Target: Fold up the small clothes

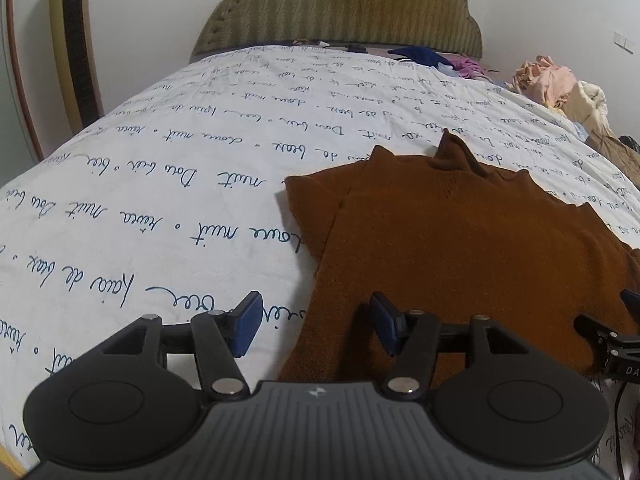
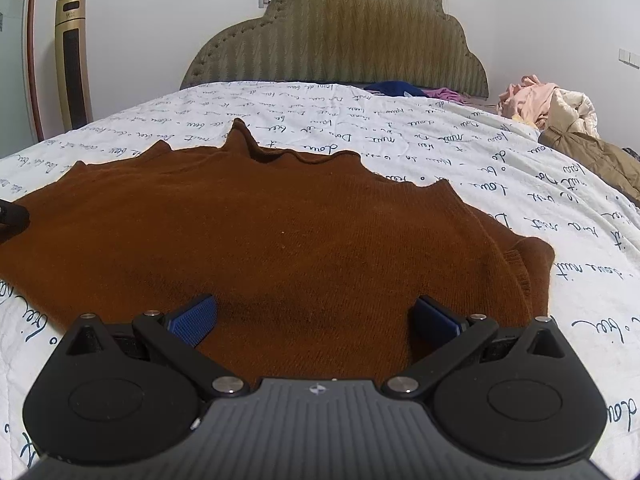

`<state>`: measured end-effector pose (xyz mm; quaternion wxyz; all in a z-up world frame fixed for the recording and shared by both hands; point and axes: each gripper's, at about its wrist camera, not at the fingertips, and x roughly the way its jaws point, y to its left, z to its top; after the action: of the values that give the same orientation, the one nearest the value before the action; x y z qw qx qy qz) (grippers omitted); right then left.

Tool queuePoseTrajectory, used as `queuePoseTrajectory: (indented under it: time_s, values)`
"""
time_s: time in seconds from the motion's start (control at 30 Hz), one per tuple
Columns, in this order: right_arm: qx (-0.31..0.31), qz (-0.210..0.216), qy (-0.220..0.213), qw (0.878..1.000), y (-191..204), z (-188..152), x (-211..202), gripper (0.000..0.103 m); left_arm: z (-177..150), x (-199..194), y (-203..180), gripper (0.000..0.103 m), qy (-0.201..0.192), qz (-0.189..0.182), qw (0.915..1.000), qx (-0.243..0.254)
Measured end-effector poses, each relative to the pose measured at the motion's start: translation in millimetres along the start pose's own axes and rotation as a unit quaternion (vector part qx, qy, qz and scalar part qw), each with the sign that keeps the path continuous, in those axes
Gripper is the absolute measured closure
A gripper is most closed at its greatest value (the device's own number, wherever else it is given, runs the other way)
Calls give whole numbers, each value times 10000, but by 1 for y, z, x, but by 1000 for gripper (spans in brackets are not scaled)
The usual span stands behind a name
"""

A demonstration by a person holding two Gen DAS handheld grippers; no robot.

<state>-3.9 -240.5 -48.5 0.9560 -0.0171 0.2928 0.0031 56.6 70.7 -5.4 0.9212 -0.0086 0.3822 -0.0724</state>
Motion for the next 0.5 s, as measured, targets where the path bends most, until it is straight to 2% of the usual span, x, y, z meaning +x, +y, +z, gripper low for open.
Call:
queuePoseTrajectory:
  time_s: [0.2,0.33,0.43,0.47,0.5]
  values:
    - [-16,-16,24,10000,0,0,0,0,7,3,13,39,82,-121,9993,-348]
    - [-10,-66,79,9999,1,5,-1,0,24,4,31,38,55,-315,9964,-791]
    - [2,-128,-189,9997,9,17,-15,0,42,11,42,33,72,-693,9933,-923]
    - [-102,-103,-329,9994,15,22,-21,0,47,15,44,27,110,-757,9928,-920]
    - [-268,-94,-457,9985,23,26,-28,0,52,20,45,27,130,-777,9925,-932]
